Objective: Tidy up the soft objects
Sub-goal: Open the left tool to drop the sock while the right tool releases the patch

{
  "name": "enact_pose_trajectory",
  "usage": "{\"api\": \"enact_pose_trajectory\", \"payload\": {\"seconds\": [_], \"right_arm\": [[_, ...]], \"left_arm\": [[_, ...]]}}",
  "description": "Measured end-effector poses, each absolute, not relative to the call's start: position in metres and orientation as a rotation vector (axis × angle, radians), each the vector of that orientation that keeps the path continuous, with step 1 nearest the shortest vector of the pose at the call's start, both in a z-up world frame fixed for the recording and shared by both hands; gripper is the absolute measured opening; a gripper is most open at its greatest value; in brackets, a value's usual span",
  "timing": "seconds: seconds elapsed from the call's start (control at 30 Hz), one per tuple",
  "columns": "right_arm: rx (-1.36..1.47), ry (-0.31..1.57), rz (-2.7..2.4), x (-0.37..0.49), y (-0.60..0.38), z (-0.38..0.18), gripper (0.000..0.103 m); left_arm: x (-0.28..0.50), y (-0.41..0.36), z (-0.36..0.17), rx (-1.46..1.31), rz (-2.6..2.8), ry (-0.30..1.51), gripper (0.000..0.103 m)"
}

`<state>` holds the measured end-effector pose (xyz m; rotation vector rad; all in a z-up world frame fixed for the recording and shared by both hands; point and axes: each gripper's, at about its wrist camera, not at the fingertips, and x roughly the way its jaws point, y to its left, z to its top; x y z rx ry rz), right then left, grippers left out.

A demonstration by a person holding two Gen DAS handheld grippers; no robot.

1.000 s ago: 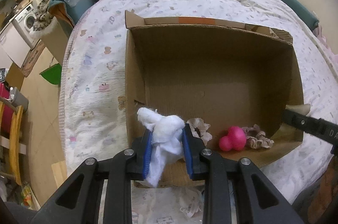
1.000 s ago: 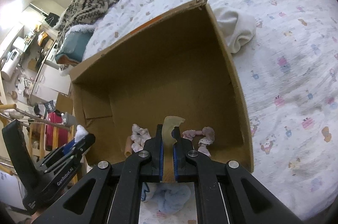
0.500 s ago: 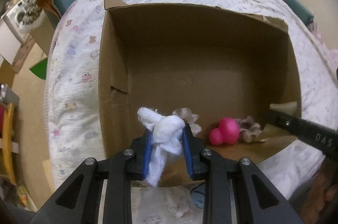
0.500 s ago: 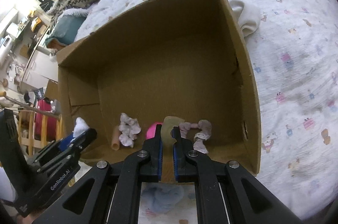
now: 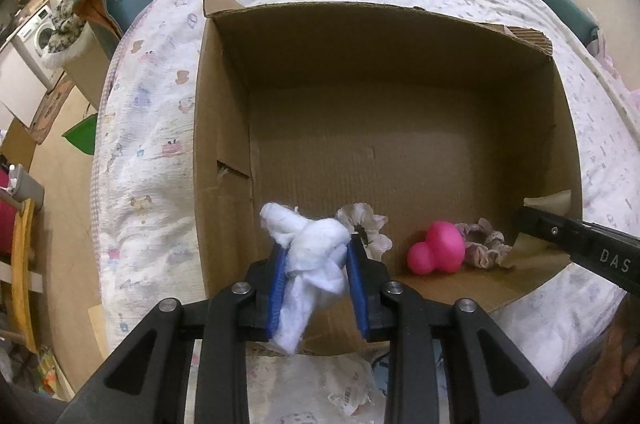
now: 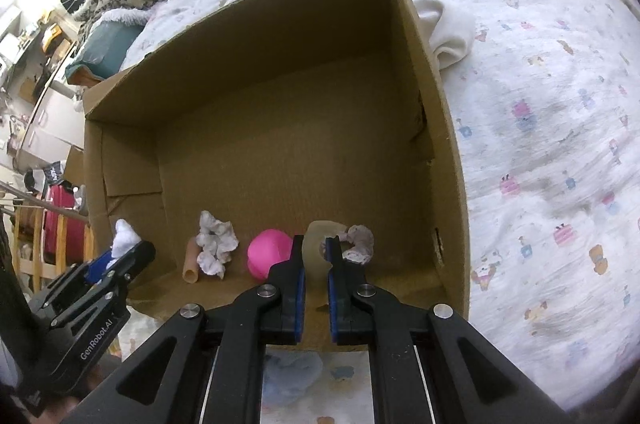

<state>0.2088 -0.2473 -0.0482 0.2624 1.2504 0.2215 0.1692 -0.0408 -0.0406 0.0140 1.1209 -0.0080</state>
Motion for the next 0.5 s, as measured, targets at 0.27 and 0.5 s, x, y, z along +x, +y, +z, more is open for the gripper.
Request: {"api": "enact_pose_trajectory", "payload": {"seconds": [0.27, 0.5], "right_arm": [[0.277, 1.234, 0.246, 0.2085, -0.2444, -0.0444, 0.015], [0.301, 1.221, 0.268, 0.2095, -0.2425, -0.0411, 0.043]], "left_arm": [[0.1655, -0.0434, -0.0373, 0.020, -0.016, 1.104, 0.039], [0.1641, -0.0472, -0.0325, 0.027, -0.035, 1.085, 0.054]]}}
